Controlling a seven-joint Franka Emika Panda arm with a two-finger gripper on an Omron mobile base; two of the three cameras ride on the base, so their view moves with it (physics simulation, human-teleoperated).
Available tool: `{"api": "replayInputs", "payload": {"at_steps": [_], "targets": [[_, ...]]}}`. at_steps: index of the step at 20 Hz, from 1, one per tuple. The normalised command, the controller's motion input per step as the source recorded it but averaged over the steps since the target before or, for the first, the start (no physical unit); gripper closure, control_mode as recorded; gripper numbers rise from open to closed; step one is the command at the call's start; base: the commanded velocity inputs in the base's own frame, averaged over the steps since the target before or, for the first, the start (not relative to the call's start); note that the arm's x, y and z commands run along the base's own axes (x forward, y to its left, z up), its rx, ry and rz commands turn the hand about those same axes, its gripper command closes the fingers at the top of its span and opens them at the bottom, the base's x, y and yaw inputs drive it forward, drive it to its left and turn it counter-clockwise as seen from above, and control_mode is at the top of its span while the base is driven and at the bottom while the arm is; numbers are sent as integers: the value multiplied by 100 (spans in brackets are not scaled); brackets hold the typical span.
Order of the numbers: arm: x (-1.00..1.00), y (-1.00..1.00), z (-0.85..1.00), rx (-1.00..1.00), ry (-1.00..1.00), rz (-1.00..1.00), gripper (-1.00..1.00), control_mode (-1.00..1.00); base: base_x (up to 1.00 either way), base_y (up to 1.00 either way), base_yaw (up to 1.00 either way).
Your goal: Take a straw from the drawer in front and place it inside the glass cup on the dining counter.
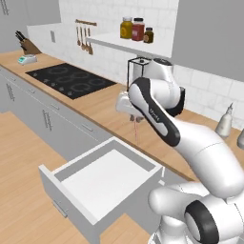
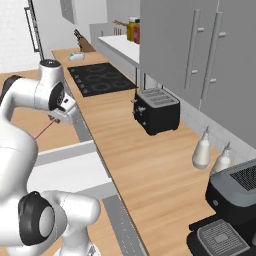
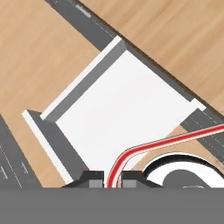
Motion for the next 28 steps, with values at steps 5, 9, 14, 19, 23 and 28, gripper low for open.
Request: {"api": "replayInputs", "payload": {"at_steps": [5, 9, 14, 19, 23, 28], "targets": [[7, 0, -38, -19, 0, 28, 100, -100, 0, 0, 0], [8, 1, -24, -17, 0, 26, 100, -100, 0, 0, 0], [0, 0, 0, 0, 0, 0, 100, 100, -88, 11, 20], [0, 0, 0, 0, 0, 0, 100, 100, -100, 36, 15], [0, 0, 0, 0, 0, 0, 100, 100, -87, 68, 11], [0, 0, 0, 0, 0, 0, 100, 100, -64, 88, 4]]}}
